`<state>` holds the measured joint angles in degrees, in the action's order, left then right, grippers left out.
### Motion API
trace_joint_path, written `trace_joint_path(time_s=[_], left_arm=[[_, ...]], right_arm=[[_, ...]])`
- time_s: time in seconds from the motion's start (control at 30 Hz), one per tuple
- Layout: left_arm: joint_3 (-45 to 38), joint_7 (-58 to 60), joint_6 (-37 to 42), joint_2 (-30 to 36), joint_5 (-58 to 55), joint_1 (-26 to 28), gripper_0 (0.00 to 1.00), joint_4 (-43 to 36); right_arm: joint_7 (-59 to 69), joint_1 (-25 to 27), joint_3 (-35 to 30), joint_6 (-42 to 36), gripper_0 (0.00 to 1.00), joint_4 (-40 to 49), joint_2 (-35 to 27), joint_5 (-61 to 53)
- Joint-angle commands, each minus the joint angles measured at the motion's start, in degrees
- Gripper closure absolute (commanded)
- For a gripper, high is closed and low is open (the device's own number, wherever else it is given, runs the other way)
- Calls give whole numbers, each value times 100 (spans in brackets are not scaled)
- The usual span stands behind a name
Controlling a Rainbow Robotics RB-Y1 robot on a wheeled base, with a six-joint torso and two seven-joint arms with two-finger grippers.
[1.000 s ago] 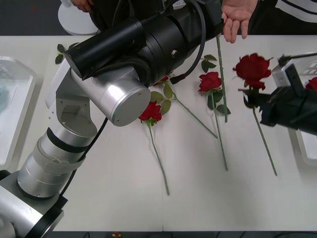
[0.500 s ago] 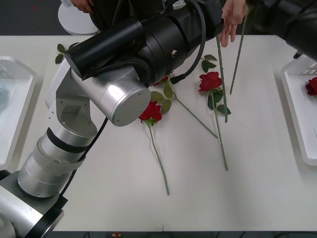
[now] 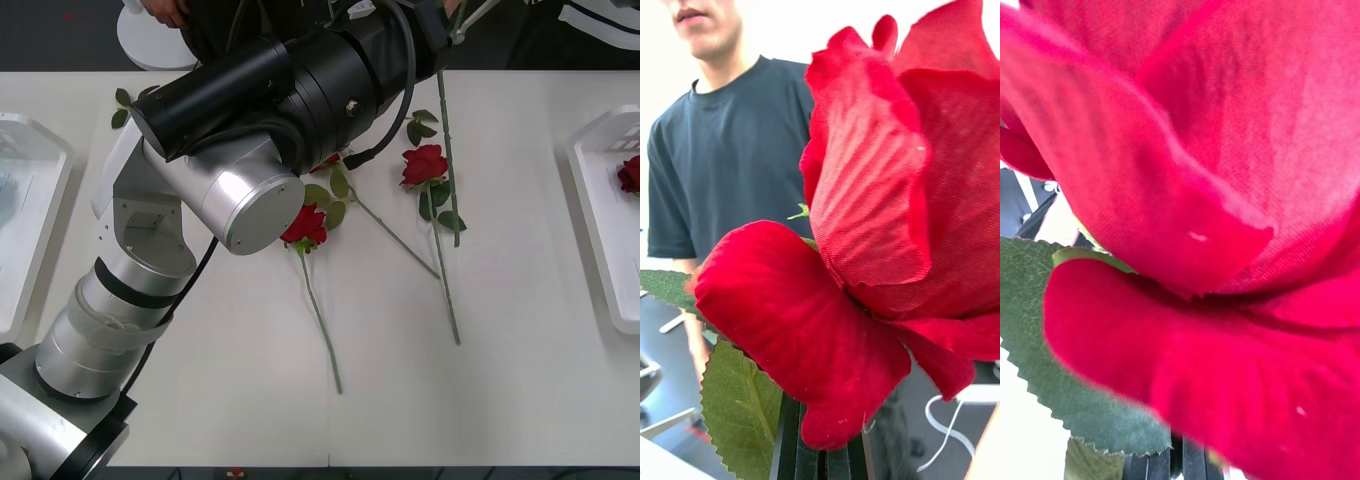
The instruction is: Place the red flowers into the right box and the blue flowers into the left box. If a person shows an open palm, hand one flower to the person first, then continue sorting.
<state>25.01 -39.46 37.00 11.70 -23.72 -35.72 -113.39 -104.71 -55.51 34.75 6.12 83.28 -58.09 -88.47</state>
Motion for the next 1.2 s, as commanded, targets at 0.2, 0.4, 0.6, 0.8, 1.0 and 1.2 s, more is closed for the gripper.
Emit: trace_joint_path(time_s=[0.2,0.4,0.6,0.8,1.0,1.2], left_arm=[[57,-123,-79,-133,51,-40,100,-210],[57,-123,-79,-133,51,-40,100,-210],[57,-123,-79,-133,51,-40,100,-210],[57,-123,-79,-133,51,-40,100,-210],[57,-123,-79,-133,51,-40,100,-210],[57,-123,-79,-133,51,-40,100,-210]], right_arm=[[-278,-1252,-109,-6,100,-1033,975,805],[-296,-1683,-109,-15,100,-1701,1415,1016],[-340,-1727,-109,-15,100,-1780,1564,1051],[-331,-1727,-109,-15,100,-1780,1608,1051],[-305,-1736,-109,-243,54,-1780,1617,1007],[-234,-1744,-100,-305,15,-1780,1617,946]])
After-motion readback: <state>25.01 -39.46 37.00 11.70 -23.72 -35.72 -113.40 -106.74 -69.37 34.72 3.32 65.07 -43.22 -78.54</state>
